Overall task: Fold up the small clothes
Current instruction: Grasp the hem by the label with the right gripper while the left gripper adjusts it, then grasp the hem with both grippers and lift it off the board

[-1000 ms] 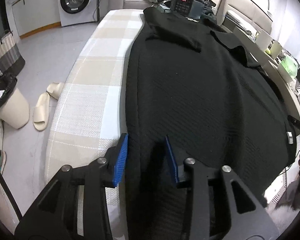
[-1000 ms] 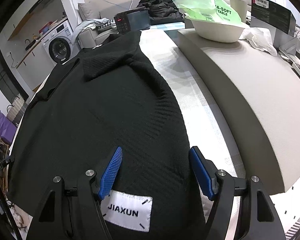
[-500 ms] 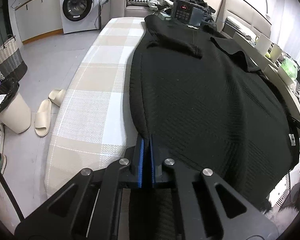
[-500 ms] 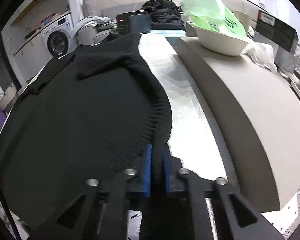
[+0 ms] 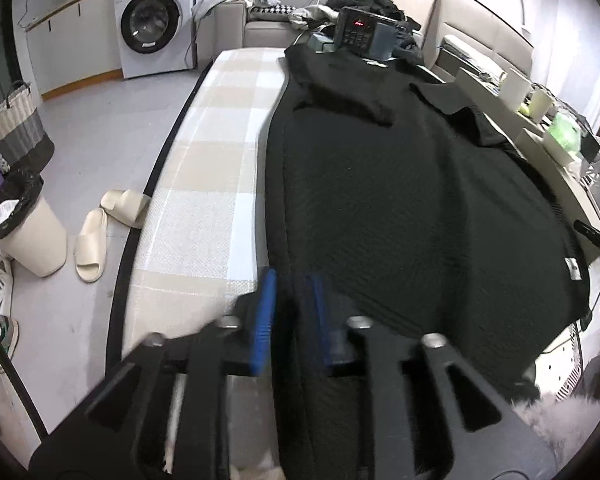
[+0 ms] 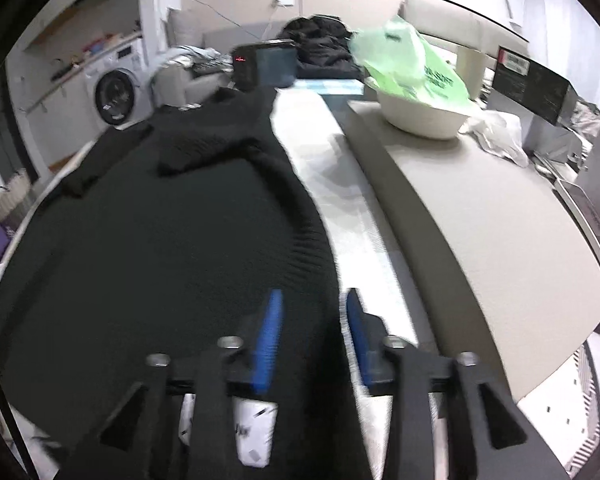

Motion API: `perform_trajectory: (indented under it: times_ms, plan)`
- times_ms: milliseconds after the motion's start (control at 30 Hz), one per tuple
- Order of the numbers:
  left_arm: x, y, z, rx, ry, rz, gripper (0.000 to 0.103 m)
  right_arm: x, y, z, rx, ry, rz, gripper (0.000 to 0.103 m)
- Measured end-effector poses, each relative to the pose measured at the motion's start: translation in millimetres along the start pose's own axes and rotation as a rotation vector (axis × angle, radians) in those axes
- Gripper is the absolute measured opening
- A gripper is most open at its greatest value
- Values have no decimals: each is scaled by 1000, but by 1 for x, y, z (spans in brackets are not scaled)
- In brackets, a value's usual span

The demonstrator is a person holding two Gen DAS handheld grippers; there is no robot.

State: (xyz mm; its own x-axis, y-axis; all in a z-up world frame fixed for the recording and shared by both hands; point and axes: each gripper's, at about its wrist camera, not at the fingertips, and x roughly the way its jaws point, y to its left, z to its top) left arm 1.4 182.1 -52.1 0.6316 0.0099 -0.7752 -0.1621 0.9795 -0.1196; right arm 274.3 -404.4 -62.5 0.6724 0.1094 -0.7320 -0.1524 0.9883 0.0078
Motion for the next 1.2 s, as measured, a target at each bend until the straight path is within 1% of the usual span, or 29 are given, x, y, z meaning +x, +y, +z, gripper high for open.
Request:
perform_trajectory:
  times_ms: [33, 67, 200, 300, 400, 467, 500, 533, 567, 700, 800, 833, 900, 967, 1000, 1033, 1100, 1133, 1167, 1200]
  plan:
    - [-5, 0, -2, -2, -13, -1, 39, -4, 2, -1, -1, -4, 18, 51]
    - [-10, -1, -5, -7, -26, -6, 46, -7, 5, -3, -3, -1, 37, 52]
    - [-26, -9, -21, 4, -56, -37, 49, -10, 13, -10, -11, 32, 95, 52]
    - [-34, -18, -41, 23, -51, -88, 49, -12, 19, -15, -23, 52, 107, 52]
    - [-49, -31, -59, 83, -90, -94, 49, -19, 26, -23, -43, 62, 129, 52]
    - [-61, -38, -71, 125, -111, -120, 49, -27, 30, -28, -66, 57, 130, 52]
    - [-65, -41, -75, 145, -115, -132, 50, -30, 32, -29, -76, 55, 132, 52]
    - [-69, -44, -80, 169, -118, -135, 53, -31, 32, -30, -81, 54, 133, 52]
    - [-73, -47, -84, 183, -120, -130, 58, -34, 33, -31, -81, 52, 132, 52]
    - [-72, -59, -97, 233, -91, -137, 59, -38, 35, -34, -80, 47, 141, 52]
    - [-66, -71, -102, 284, -88, -113, 59, -38, 38, -35, -84, 47, 151, 52]
    - [-64, -75, -103, 304, -88, -95, 59, -38, 39, -36, -86, 46, 152, 52]
    - [-55, -82, -105, 345, -78, -25, 59, -37, 40, -36, -94, 48, 157, 52]
    - [-46, -82, -108, 358, -66, 51, 59, -38, 40, -38, -96, 49, 153, 52]
    - [-45, -80, -109, 354, -68, 66, 59, -38, 40, -38, -96, 49, 152, 52]
    - [-45, -77, -110, 349, -76, 82, 58, -38, 39, -38, -95, 48, 150, 52]
    - [-49, -69, -112, 339, -110, 99, 38, -38, 36, -40, -91, 50, 143, 52]
    - [-53, -65, -112, 330, -125, 89, 16, -38, 35, -40, -87, 50, 138, 52]
    - [-58, -61, -112, 307, -144, 57, 4, -39, 34, -40, -83, 48, 135, 52]
    - [-64, -56, -113, 287, -173, 38, 1, -39, 32, -40, -77, 47, 131, 53]
